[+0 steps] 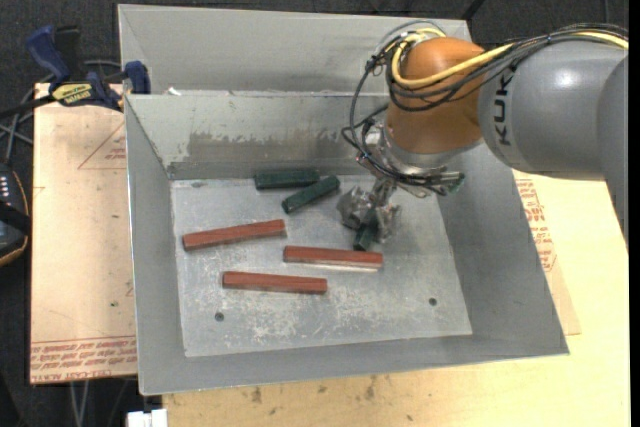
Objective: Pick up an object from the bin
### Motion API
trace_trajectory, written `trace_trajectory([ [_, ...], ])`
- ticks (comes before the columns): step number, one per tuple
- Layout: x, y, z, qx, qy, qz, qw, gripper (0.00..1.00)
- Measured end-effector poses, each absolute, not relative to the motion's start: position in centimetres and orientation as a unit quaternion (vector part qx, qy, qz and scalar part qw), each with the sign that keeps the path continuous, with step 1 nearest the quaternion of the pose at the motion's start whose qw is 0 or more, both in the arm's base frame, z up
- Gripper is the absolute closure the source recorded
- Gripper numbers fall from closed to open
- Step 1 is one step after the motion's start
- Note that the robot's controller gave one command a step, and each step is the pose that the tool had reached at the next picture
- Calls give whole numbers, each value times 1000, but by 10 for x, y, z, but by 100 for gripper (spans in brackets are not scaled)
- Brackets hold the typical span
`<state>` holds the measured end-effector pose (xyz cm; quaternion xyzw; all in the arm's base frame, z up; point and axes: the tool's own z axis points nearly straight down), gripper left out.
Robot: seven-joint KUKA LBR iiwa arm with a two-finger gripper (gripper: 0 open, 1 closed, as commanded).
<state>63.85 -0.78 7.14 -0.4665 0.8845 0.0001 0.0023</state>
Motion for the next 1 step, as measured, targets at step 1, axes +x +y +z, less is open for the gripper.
trace_trajectory([
  [1,638,-8,72,-466,885,0,2,100],
])
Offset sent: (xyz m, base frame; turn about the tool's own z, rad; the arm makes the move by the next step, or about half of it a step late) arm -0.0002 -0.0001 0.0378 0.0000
